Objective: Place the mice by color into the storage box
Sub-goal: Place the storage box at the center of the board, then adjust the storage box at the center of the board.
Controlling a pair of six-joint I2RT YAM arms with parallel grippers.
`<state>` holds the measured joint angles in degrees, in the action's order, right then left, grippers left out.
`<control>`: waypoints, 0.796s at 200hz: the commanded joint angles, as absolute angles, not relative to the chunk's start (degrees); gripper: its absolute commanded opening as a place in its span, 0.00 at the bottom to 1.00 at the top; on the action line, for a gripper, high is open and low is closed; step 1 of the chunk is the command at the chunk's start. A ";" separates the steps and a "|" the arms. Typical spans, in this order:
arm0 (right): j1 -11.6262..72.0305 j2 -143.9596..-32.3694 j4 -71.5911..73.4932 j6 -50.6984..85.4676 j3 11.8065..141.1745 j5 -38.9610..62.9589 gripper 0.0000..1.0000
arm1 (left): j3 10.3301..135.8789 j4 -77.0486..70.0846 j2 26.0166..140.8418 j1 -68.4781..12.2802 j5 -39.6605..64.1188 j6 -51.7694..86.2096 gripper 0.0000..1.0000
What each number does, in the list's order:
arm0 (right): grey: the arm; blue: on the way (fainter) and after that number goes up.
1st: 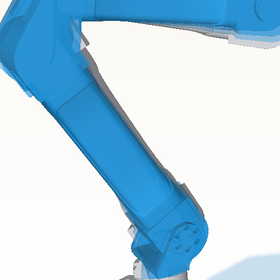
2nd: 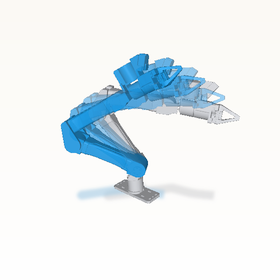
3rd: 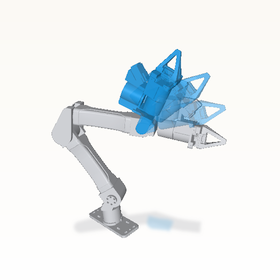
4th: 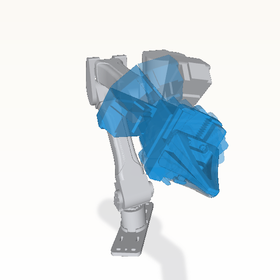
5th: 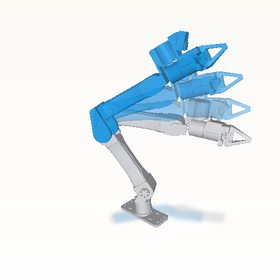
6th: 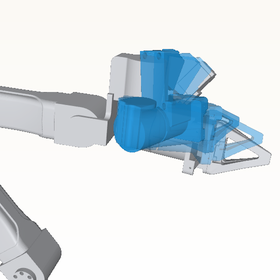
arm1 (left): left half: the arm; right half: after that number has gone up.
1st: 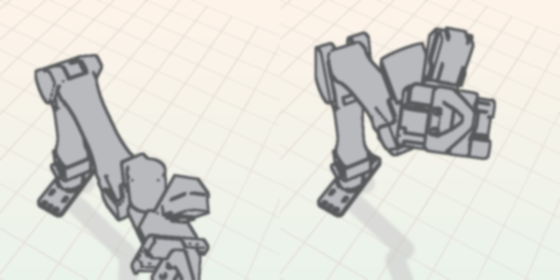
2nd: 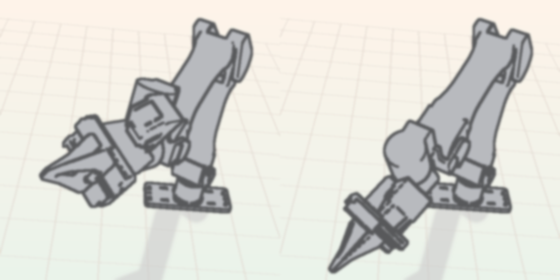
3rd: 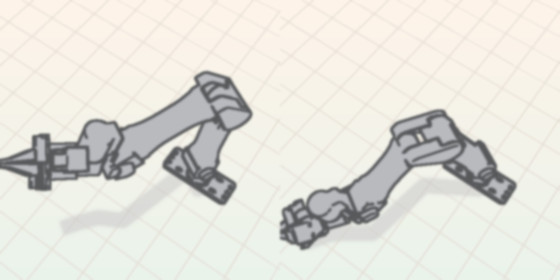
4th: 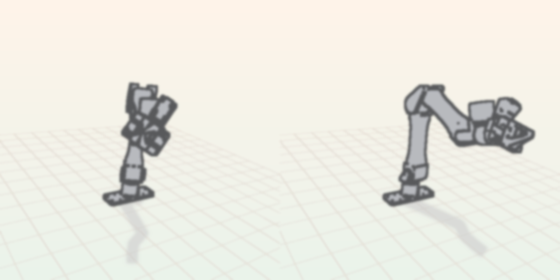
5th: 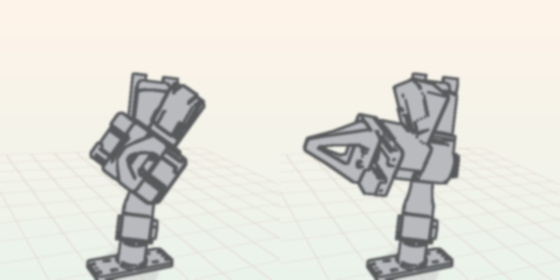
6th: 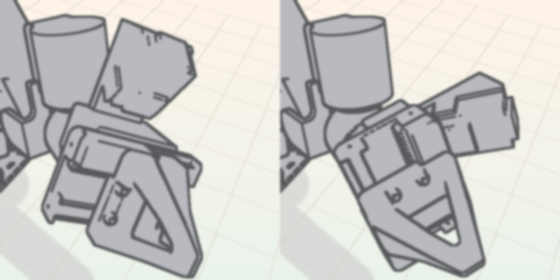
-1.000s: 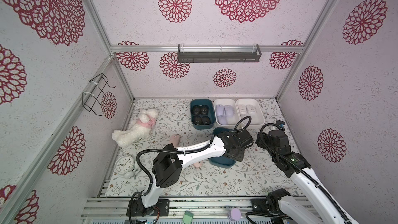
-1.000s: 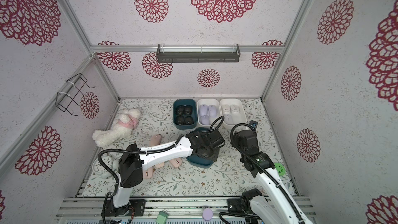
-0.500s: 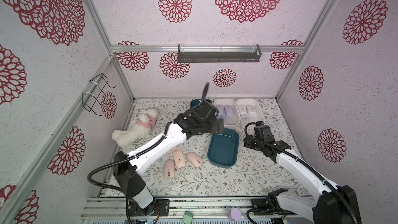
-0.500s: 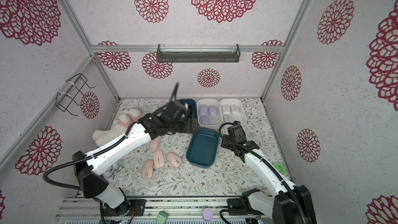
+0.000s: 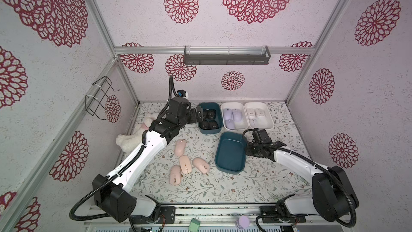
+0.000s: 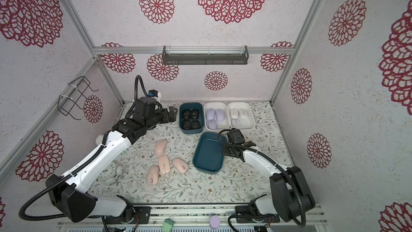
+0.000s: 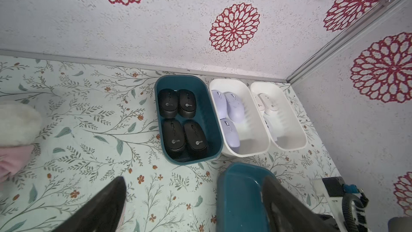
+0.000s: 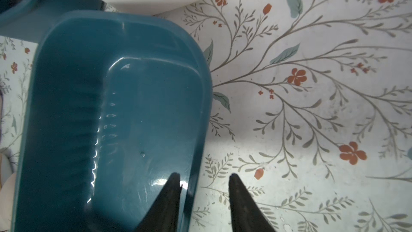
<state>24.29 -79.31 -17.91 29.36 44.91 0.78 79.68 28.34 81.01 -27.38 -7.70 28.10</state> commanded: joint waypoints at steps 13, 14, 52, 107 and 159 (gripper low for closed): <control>24.82 -81.49 -17.82 27.57 47.80 1.02 0.24 | 78.35 27.20 80.87 -26.94 -6.94 25.24 0.97; 24.85 -81.52 -17.87 27.58 47.85 1.00 0.24 | 78.24 27.18 80.82 -26.96 -6.94 25.23 0.97; 25.39 -81.10 -22.06 24.56 49.11 -0.56 0.14 | 77.61 28.36 80.08 -26.71 -7.77 25.21 0.97; 27.08 -82.15 -25.41 19.48 51.25 -1.57 0.08 | 76.53 28.08 78.75 -26.67 -6.89 25.91 0.97; 28.41 -83.07 -26.85 20.28 54.31 -1.65 0.29 | 76.90 29.31 78.84 -26.55 -8.81 26.18 0.97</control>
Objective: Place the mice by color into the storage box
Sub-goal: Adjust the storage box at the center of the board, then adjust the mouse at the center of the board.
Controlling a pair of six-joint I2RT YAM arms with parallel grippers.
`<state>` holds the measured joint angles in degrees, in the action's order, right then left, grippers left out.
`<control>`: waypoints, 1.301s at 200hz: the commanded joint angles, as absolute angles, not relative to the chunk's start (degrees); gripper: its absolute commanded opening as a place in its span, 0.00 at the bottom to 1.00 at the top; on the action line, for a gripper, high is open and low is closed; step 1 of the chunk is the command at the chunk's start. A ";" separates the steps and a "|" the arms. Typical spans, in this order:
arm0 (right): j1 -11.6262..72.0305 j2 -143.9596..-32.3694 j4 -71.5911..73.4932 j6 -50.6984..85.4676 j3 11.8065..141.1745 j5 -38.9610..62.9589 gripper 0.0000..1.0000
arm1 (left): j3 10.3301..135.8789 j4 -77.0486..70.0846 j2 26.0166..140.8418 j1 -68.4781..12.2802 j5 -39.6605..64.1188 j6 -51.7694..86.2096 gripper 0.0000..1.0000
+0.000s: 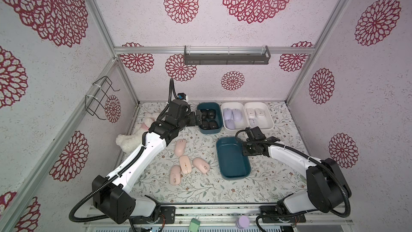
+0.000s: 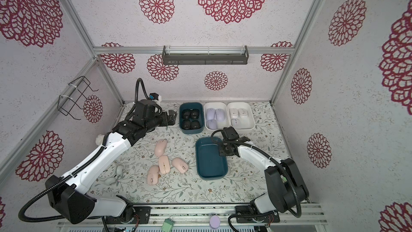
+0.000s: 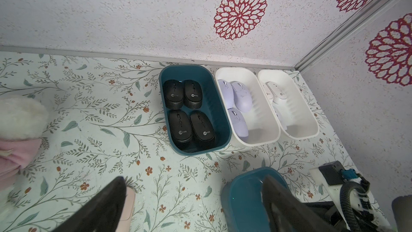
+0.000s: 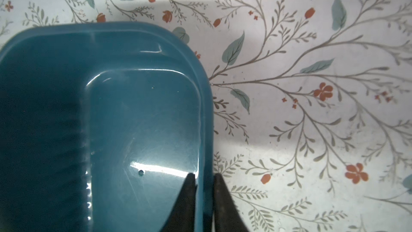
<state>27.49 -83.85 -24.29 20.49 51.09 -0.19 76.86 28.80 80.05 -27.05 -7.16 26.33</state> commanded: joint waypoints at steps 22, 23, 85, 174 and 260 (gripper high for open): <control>30.94 -81.29 -29.59 20.47 57.94 -6.41 0.38 | 76.73 29.80 78.61 -25.57 -11.74 28.59 0.97; 31.03 -81.25 -29.65 20.47 58.19 -6.63 0.39 | 76.73 29.84 78.59 -25.49 -11.89 28.80 0.97; 46.69 -85.87 -26.76 22.81 68.50 -9.64 0.47 | 75.66 30.80 77.92 -15.19 -12.82 38.16 0.97; 62.23 -108.90 -27.23 14.98 83.34 -7.03 0.74 | 73.83 28.30 77.45 -7.80 -8.88 39.60 0.97; 64.95 -110.52 -34.11 11.35 79.52 -16.29 0.79 | 73.33 27.15 78.02 -7.16 -5.20 40.28 0.97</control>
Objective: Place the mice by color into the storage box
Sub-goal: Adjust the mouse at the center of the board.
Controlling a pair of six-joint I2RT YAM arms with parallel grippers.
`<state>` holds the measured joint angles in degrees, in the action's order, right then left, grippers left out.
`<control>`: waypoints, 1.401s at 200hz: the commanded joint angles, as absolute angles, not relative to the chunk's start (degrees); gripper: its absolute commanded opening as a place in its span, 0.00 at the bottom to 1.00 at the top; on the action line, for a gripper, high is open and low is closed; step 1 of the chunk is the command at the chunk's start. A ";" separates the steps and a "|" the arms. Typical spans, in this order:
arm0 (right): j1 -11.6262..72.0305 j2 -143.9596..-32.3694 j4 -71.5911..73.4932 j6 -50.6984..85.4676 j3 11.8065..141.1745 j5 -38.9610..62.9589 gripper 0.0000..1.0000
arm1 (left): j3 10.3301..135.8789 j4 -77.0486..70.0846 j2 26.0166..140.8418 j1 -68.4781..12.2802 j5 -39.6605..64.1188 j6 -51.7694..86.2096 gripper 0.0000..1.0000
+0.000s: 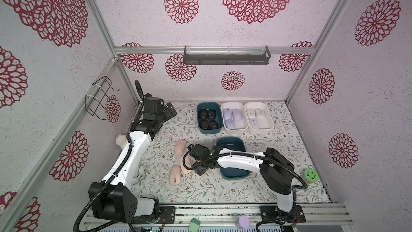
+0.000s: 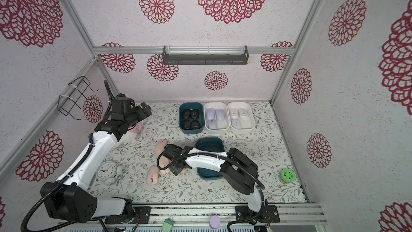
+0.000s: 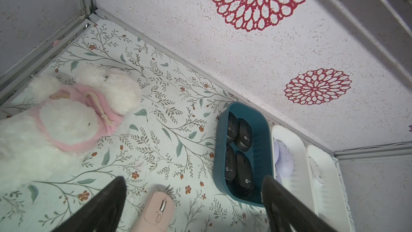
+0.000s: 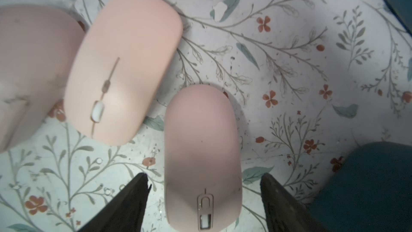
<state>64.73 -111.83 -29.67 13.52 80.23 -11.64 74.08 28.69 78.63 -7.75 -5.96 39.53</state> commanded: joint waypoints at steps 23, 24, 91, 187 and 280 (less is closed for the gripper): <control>65.04 -110.47 -35.54 11.36 78.74 -20.88 0.77 | 73.43 27.17 78.39 -7.17 -4.85 40.27 0.97; 65.04 -110.48 -35.57 11.35 78.75 -21.07 0.77 | 73.45 27.16 78.39 -7.19 -4.84 40.26 0.97; 63.64 -113.80 -36.40 9.66 82.06 -33.37 0.74 | 73.56 27.16 79.69 -7.21 -3.30 40.79 0.97; 62.26 -115.15 -30.09 9.93 89.91 -43.33 0.75 | 73.64 26.87 79.82 -7.19 -1.49 41.12 0.97; 61.00 -127.98 -28.30 17.41 102.80 -41.27 0.89 | 73.06 26.37 79.28 -7.19 -1.83 40.91 0.97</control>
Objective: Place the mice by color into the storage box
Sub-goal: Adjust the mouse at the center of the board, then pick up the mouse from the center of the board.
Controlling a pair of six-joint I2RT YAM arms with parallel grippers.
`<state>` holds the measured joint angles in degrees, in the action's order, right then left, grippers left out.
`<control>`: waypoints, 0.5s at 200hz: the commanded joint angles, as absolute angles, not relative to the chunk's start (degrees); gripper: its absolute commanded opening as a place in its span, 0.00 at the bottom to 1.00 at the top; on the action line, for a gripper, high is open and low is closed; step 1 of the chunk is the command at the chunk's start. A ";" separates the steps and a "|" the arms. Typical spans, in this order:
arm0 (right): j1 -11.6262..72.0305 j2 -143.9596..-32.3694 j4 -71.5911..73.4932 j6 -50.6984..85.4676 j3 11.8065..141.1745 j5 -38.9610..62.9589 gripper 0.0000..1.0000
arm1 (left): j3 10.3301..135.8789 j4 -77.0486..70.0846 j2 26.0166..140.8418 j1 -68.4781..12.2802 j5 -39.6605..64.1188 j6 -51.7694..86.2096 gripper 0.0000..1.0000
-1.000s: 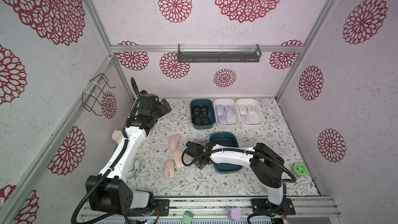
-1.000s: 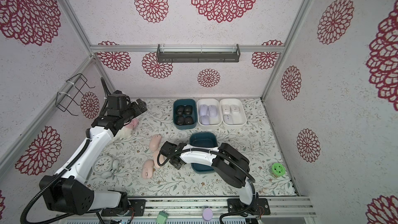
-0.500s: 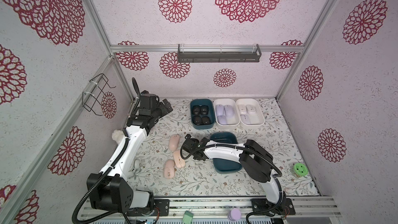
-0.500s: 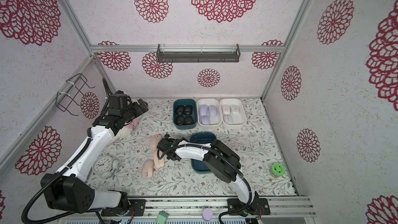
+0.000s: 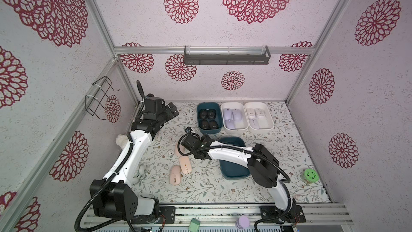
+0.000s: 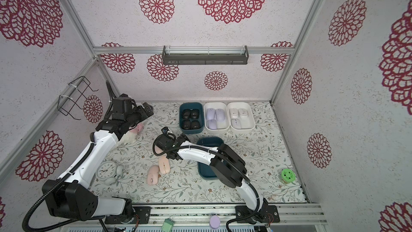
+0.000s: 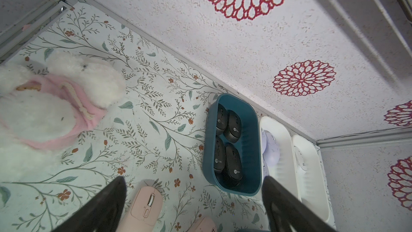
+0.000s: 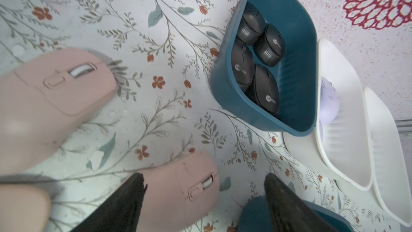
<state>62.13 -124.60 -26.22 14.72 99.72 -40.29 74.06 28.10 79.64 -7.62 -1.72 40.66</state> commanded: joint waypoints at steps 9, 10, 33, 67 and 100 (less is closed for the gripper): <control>60.93 -128.63 -28.81 17.69 103.21 -40.93 0.89 | 73.01 26.42 79.27 -7.18 -2.55 40.67 0.97; 60.96 -128.70 -28.82 17.68 103.24 -40.85 0.89 | 73.03 26.44 79.27 -7.19 -2.64 40.59 0.97; 61.32 -128.24 -30.34 19.03 102.00 -40.47 0.90 | 72.53 25.93 79.41 -7.11 -2.92 40.78 0.97; 62.30 -124.57 -30.51 18.97 96.65 -40.37 0.88 | 72.24 25.66 79.97 -7.11 -2.82 40.80 0.97; 63.45 -116.68 -24.65 18.77 86.35 -35.55 0.87 | 72.42 25.59 81.04 -7.12 -1.65 41.03 0.97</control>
<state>62.48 -124.01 -25.65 18.09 91.79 -38.50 72.51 27.49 79.88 -7.55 -2.09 40.62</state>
